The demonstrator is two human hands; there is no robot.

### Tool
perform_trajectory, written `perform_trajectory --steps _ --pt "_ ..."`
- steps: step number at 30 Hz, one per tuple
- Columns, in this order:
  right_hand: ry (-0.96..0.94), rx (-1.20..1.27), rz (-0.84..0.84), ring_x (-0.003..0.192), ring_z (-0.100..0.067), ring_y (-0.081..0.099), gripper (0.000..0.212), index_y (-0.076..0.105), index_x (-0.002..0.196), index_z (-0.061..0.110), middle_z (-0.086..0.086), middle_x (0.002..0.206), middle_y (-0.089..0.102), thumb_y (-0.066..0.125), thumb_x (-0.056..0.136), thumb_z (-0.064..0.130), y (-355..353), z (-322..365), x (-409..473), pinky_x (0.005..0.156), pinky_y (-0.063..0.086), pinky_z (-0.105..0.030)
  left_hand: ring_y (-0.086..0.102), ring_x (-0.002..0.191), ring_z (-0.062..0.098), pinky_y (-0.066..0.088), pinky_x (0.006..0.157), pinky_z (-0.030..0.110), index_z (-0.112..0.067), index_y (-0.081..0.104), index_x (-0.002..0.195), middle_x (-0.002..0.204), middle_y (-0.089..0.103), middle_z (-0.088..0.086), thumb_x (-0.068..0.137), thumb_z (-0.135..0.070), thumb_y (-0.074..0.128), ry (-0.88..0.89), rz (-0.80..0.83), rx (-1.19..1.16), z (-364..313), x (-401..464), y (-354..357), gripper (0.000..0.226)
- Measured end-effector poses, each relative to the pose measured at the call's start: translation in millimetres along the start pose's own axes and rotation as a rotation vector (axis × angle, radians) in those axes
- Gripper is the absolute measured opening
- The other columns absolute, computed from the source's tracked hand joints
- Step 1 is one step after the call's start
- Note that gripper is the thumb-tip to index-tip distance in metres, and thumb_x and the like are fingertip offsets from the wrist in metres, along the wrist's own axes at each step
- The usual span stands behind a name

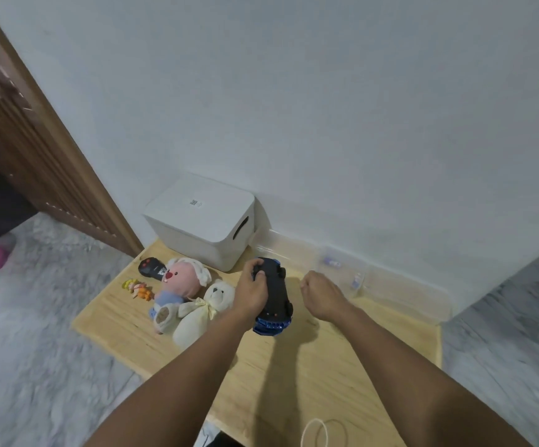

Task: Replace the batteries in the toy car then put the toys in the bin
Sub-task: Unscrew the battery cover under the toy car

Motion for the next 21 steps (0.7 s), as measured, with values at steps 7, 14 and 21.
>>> perform_trajectory --steps 7,14,21 --pt "0.086 -0.219 0.206 0.096 -0.031 0.058 0.010 0.052 0.101 0.010 -0.012 0.107 0.056 0.046 0.092 0.009 68.1 -42.5 -23.2 0.071 0.044 -0.035 0.054 0.090 0.021 0.044 0.057 0.027 -0.023 0.049 0.124 0.120 0.052 0.010 0.100 -0.012 0.035 -0.063 -0.016 0.064 36.6 -3.2 -6.4 0.030" --pt "-0.012 -0.405 0.128 0.105 -0.032 0.056 0.027 0.053 0.116 0.008 -0.013 0.116 0.054 0.053 0.089 0.004 71.2 -36.9 -28.2 0.081 0.046 -0.039 0.051 0.084 0.014 0.044 0.056 0.026 -0.019 0.048 0.127 0.116 0.047 0.006 0.101 -0.010 0.036 -0.093 0.007 0.049 51.9 -3.7 -2.0 0.031" --pt "0.088 -0.191 0.172 0.101 -0.031 0.060 0.024 0.063 0.110 0.006 -0.012 0.114 0.062 0.049 0.091 0.007 65.8 -53.3 -19.8 0.085 0.053 -0.039 0.051 0.085 0.015 0.047 0.064 0.030 -0.021 0.048 0.126 0.113 0.048 0.005 0.101 -0.012 0.035 -0.113 0.025 0.047 56.7 -3.0 2.7 0.030"
Point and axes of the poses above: each hand's wrist, its own x-axis towards the middle knuckle, its own y-axis out of the palm, z = x × y, the point moved 9 cm from there along x, towards the middle knuckle
